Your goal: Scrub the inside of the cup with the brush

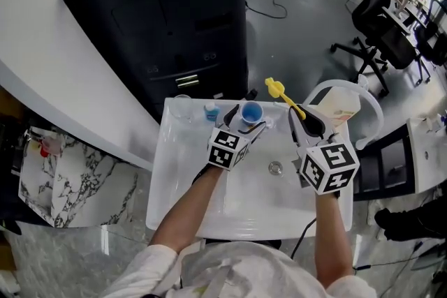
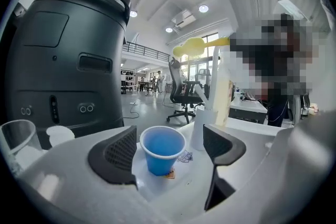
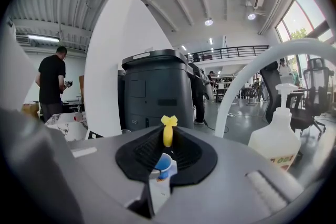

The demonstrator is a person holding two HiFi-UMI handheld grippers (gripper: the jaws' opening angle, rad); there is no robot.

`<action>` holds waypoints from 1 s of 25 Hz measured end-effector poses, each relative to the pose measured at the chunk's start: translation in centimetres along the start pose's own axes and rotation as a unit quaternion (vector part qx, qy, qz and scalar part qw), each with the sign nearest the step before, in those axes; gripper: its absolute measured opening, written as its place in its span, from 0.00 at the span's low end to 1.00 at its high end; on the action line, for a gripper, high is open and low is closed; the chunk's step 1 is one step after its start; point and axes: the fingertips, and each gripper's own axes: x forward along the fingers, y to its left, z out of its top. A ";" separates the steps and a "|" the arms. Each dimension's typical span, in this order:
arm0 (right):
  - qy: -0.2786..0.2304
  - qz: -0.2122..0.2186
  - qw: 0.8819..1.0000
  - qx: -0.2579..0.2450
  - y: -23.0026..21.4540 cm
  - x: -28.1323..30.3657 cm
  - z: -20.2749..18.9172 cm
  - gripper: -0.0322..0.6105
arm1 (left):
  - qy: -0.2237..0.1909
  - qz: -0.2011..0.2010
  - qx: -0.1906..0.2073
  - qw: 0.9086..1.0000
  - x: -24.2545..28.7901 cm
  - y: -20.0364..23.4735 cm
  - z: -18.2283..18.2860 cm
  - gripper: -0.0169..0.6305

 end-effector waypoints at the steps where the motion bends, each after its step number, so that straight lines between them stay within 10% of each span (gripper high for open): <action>1: 0.002 -0.001 1.000 0.000 -0.1 0.1 -0.1 0.11 | 0.002 0.001 -0.003 1.000 0.3 0.1 -0.3 0.65; 25: 0.027 -0.029 0.999 0.020 -3.0 1.0 -2.4 0.11 | 0.057 -0.002 0.021 0.998 3.6 1.6 -4.0 0.51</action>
